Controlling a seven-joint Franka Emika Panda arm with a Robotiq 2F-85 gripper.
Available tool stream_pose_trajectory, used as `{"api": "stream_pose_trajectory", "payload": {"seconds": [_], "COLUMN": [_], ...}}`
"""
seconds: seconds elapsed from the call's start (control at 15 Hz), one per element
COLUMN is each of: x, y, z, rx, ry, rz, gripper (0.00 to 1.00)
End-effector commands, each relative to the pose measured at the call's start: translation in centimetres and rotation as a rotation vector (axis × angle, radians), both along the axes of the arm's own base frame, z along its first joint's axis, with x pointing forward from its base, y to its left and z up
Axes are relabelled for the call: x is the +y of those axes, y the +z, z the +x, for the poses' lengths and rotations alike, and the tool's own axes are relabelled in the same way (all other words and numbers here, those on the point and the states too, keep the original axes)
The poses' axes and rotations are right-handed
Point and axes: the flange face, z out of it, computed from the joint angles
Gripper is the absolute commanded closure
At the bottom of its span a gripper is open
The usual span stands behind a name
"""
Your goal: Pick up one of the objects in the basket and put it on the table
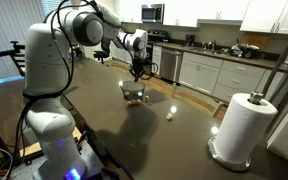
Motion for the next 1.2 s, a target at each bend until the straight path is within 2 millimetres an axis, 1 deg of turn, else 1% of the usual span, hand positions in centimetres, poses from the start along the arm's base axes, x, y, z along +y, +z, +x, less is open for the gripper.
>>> {"api": "stream_pose_trajectory", "payload": {"seconds": [0.0,0.27,0.47,0.6,0.8,1.13], "x": [-3.3,-8.9,-13.1,-15.4,-17.9,-20.6], "y": [2.2,3.6,3.5,3.0,1.8,-0.9], "z": [0.1,1.3,1.6,1.6,1.3,0.8], "rx": [-0.099,-0.155,-0.142,-0.129,-0.091,-0.029], "ry": [-0.145,-0.353,-0.517,-0.608,-0.699,-0.795], "rz": [-0.030,-0.085,-0.135,-0.151,-0.147,-0.154], "gripper": [0.94,0.94,0.94,0.94,0.94,0.94]}}
